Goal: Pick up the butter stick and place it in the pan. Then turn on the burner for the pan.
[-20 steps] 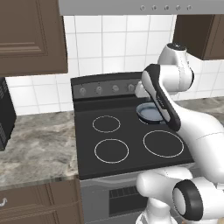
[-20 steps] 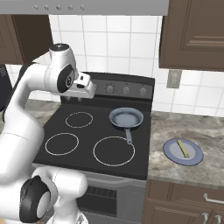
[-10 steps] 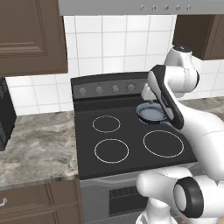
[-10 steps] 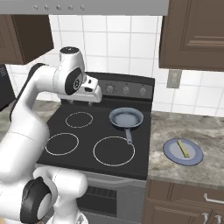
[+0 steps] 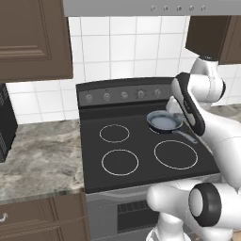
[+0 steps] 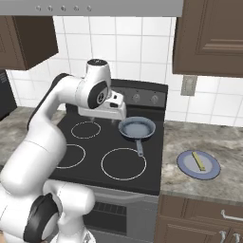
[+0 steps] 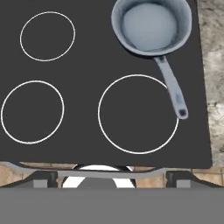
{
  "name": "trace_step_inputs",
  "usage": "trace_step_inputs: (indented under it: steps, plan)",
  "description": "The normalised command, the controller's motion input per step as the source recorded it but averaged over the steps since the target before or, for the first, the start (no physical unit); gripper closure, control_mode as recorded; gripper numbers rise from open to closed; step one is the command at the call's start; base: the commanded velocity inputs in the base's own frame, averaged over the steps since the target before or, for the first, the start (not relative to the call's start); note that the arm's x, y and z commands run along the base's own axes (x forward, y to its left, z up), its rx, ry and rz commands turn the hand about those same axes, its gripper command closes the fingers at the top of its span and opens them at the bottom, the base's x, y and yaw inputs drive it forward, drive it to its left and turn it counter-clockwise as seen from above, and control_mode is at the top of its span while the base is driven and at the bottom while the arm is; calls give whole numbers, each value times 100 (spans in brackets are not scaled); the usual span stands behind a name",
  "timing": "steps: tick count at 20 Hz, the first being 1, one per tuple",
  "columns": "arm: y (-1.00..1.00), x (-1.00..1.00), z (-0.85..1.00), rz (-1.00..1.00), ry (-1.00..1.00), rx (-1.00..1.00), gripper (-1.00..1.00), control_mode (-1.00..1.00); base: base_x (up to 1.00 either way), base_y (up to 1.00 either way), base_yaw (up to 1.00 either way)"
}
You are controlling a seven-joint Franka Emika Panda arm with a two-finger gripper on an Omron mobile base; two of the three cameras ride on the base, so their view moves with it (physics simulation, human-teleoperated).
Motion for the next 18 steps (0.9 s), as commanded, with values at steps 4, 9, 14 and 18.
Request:
trace_step_inputs:
  steps: [4,9,14,18]
  plan:
    - [-47,0,-24,1,6,0,-100,-100,0,0,0]
    - [-38,0,-25,1,7,0,-100,-100,0,0,0]
    - [-17,0,-22,0,8,0,-100,-100,0,0,0]
    - [-12,0,-20,0,9,0,-100,-100,0,0,0]
